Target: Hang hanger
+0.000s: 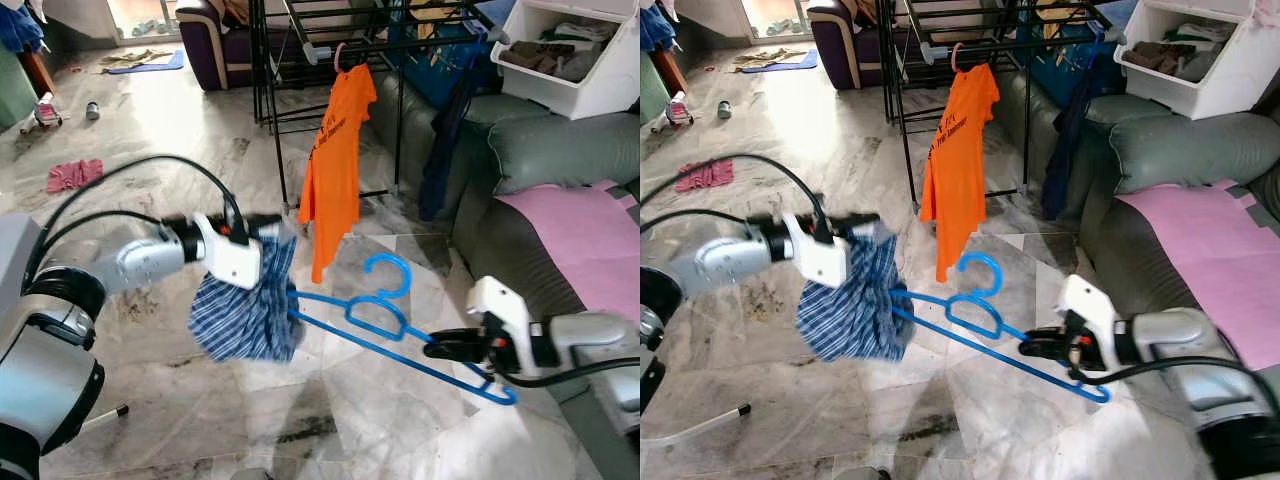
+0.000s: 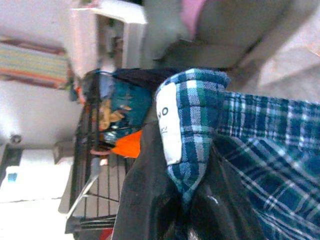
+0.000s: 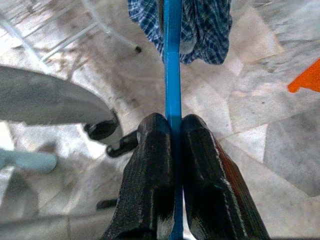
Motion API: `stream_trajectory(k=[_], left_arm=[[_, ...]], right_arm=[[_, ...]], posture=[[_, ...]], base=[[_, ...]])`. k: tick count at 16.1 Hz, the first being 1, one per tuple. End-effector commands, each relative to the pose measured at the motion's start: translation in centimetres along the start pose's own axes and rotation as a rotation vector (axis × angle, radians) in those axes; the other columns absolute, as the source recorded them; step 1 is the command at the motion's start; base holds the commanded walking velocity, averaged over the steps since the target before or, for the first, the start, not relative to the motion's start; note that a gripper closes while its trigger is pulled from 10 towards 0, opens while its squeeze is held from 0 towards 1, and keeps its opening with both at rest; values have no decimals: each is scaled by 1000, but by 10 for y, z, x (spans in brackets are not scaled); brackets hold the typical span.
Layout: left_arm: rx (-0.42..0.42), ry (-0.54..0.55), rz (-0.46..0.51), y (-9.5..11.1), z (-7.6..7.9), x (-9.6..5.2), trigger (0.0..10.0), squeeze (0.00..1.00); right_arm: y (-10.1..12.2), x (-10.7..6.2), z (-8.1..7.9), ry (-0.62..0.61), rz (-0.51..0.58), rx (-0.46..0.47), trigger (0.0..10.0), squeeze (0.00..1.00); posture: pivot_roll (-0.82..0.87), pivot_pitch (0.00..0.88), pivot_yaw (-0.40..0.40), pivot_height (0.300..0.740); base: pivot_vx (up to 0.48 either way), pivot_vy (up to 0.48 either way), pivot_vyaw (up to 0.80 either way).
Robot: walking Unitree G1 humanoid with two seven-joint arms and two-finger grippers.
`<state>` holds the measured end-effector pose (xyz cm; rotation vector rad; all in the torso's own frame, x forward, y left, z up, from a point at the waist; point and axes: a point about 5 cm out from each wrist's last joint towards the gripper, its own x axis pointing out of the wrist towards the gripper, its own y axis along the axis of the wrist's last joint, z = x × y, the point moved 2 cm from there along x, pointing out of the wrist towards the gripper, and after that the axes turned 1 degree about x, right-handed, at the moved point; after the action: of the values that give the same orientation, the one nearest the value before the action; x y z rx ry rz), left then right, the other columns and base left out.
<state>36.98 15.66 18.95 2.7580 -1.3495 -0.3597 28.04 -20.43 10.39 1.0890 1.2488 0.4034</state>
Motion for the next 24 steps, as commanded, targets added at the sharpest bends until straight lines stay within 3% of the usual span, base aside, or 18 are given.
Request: stream_trajectory(k=[1, 2, 3, 4, 6, 9, 10, 12, 13, 14, 15, 16, 17, 18, 20, 22, 24], left_arm=[[-7, 51, 19, 2, -13, 0, 10000, 0], [-61, 99, 49, 6, -18, 3, 10000, 0], [-68, 111, 62, 8, -20, 3, 10000, 0], [-92, 149, 140, 21, -24, 7, 10000, 0], [-99, 150, 184, 29, -22, 8, 10000, 0], [-153, 227, 295, 55, -25, 10, 10000, 0], [-174, 245, 381, 80, -19, 16, 10000, 0], [-207, 234, 439, 101, -3, 23, 10000, 0], [-237, 234, 461, 112, 7, 29, 10000, 0], [-304, 237, 472, 123, 17, 37, 10000, 0], [-353, 231, 464, 127, 24, 40, 10000, 0], [-376, 217, 453, 129, 32, 43, 10000, 0], [-453, 201, 419, 128, 45, 47, 10000, 0], [-475, 178, 387, 129, 55, 47, 10000, 0], [-533, 145, 305, 125, 74, 49, 10000, 0], [-585, 70, 215, 124, 98, 55, 10000, 0], [-607, 16, 151, 124, 116, 62, 10000, 0]], right_arm=[[-4, 2, 4, -35, -6, 10, 10000, 0], [-7, 6, 13, -110, 0, 20, 10000, 0], [-8, 8, 16, -135, 2, 27, 10000, 0], [-6, 14, 32, -273, 32, 60, 10000, 0], [-2, 15, 44, -366, 70, 104, 10000, 0], [9, 15, 66, -523, 195, 261, 10000, 0], [17, 19, 71, -544, 268, 346, 10000, 0], [26, 22, 77, -586, 331, 407, 10000, 0], [33, 21, 84, -633, 398, 480, 10000, 0], [45, 12, 97, -731, 537, 614, 10000, 0], [57, 7, 103, -749, 647, 692, 10000, 0], [72, 2, 107, -740, 782, 766, 10000, 0], [94, 0, 106, -669, 914, 836, 10000, 0], [110, 2, 102, -614, 971, 833, 10000, 0], [142, 10, 88, -475, 1045, 797, 10000, 0], [162, 13, 75, -350, 1114, 820, 10000, 0], [169, 19, 56, -249, 1084, 716, 10000, 0]], posture=[[67, 87, -4, 740], [72, 91, -9, 740], [73, 91, -11, 740], [81, 93, -17, 740], [83, 95, -17, 740], [94, 97, -25, 740], [97, 97, -34, 740], [95, 96, -36, 740], [87, 95, -40, 740], [85, 95, -44, 740], [83, 94, -45, 740], [83, 92, -46, 740], [81, 89, -48, 740], [79, 88, -49, 740], [71, 85, -55, 740], [67, 84, -68, 740], [66, 83, -75, 740]], base=[[0, 0, 0], [0, 0, 0], [0, 0, 0], [0, 0, 0], [0, 0, 0], [0, 0, 0], [0, 0, 0], [0, 0, 0], [0, 0, 0], [0, 0, 0], [0, 0, 0], [0, 0, 0], [0, 0, 0], [0, 0, 0], [0, 0, 0], [0, 0, 0], [0, 0, 0]])
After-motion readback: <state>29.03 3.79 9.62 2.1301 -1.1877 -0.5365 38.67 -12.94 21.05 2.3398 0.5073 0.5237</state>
